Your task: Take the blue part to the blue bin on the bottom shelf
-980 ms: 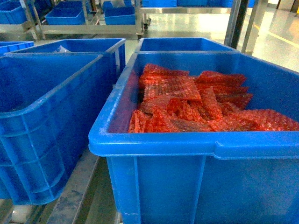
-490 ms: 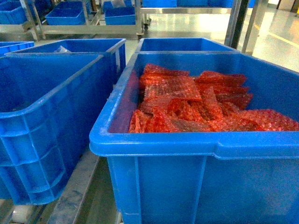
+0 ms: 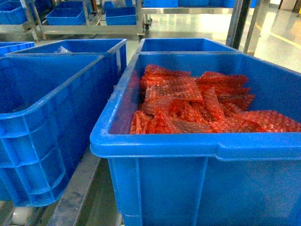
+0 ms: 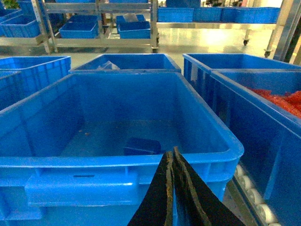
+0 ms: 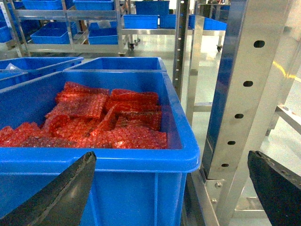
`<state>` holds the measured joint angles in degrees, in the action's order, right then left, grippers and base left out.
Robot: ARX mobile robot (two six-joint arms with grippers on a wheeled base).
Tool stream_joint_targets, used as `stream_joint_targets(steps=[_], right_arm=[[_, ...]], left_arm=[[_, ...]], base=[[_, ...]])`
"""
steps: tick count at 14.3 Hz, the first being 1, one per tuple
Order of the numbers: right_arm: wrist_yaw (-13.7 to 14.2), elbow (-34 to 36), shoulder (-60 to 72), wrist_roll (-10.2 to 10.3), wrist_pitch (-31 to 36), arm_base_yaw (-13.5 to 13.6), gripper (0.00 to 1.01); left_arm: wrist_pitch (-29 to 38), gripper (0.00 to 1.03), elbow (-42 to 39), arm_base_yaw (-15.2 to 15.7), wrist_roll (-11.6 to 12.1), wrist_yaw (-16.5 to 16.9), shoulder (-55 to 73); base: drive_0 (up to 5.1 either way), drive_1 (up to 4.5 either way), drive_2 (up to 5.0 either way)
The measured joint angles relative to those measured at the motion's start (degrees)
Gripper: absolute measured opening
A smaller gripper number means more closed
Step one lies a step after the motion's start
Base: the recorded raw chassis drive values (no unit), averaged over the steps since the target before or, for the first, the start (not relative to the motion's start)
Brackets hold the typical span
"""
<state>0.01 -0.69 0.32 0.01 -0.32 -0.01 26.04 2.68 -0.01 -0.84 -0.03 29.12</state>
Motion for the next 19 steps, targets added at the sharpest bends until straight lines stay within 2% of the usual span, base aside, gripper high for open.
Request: stream_joint_targets(steps=[1,2,10,16,17,19], right_arm=[[0.0,0.0,0.0,0.0,0.0,0.0,0.98],[0.0,0.0,0.0,0.0,0.0,0.0,0.98],[0.0,0.0,0.0,0.0,0.0,0.0,0.98],[0.0,0.0,0.0,0.0,0.0,0.0,0.98],[0.0,0.0,0.0,0.0,0.0,0.0,0.98],[0.0,0.0,0.0,0.0,0.0,0.0,0.98]], left_arm=[[-0.9,0.02,-0.3,0.0,0.0,0.0,-1.4],[1.0,0.02,-1.9,0.0,0.0,0.1,-2.1],[-11.0,0.02,-1.9,0.0,0.0,0.0,-14.3],[-14.4,0.02,-1.9,0.0,0.0,0.0,-17.6],[-25.4,0.02,-1.9,0.0,0.0,0.2,-25.2],[-26.1,0.02,-1.9,0.0,0.2,0.0,-28.5]], base=[[0.0,0.00,0.0],[0.0,0.00,0.0],[0.0,0.00,0.0],[0.0,0.00,0.0],[0.0,0.00,0.0],[0.0,0.00,0.0]])
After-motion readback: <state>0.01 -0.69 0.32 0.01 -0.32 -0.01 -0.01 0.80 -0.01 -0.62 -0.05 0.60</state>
